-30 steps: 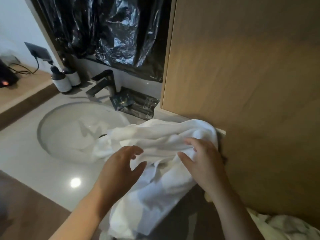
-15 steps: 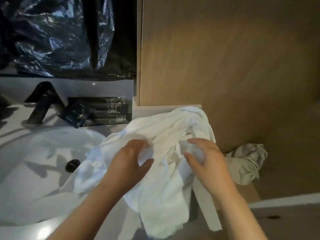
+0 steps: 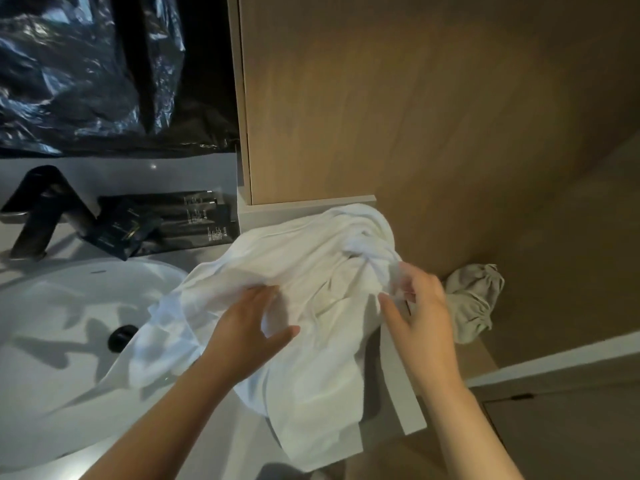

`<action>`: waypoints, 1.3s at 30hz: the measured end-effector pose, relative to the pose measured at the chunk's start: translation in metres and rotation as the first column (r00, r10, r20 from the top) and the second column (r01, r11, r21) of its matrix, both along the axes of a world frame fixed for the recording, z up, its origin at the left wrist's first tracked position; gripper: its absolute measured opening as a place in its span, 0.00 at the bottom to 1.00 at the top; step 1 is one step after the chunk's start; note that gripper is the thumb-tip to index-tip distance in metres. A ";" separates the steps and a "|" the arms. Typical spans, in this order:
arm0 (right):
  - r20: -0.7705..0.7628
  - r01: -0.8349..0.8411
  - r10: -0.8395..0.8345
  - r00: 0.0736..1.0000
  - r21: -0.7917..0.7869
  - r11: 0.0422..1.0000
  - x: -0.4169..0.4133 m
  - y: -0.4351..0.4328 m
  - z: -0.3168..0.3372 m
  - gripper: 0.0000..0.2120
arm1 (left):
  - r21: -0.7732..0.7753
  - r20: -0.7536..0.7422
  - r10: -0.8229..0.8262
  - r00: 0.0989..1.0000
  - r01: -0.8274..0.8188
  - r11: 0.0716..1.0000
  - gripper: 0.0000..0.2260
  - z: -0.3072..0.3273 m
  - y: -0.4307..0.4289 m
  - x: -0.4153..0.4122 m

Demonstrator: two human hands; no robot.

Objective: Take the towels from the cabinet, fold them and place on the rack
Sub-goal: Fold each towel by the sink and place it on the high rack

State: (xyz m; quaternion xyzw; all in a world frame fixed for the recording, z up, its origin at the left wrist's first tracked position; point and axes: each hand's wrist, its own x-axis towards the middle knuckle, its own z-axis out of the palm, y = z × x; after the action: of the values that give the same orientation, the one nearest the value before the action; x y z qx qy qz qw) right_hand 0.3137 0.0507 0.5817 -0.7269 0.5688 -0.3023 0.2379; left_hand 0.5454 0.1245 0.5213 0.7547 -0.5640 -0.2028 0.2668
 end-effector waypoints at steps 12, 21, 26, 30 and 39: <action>0.024 0.098 -0.099 0.995 0.032 0.995 0.005 -0.027 0.003 0.16 | -0.003 -0.016 0.021 1.000 -0.021 1.000 0.33 -0.003 0.002 -0.005; 0.175 -0.230 0.216 0.961 0.067 0.971 0.011 -0.007 0.012 0.05 | 0.081 -0.155 0.079 0.985 -0.067 0.994 0.39 0.004 0.003 -0.007; 0.105 -0.346 0.335 0.937 0.116 0.931 0.004 0.011 -0.002 0.06 | -0.019 -0.360 0.166 0.918 -0.186 0.982 0.27 0.020 0.003 -0.006; 0.117 -0.340 0.326 0.938 0.137 0.930 0.000 0.015 -0.014 0.06 | -0.043 -0.341 0.161 0.926 -0.187 0.981 0.28 0.037 -0.001 -0.017; 0.237 -0.314 0.266 0.934 0.194 0.929 -0.006 0.022 -0.023 0.09 | 0.032 -0.466 0.135 0.874 -0.136 0.990 0.14 0.048 -0.061 -0.060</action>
State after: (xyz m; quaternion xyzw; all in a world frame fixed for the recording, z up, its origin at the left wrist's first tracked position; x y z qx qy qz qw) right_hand 0.3076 0.0730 0.5583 -0.7358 0.4577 -0.2698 0.4199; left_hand 0.4859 0.0638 0.5693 0.7208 -0.4292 -0.3588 0.4092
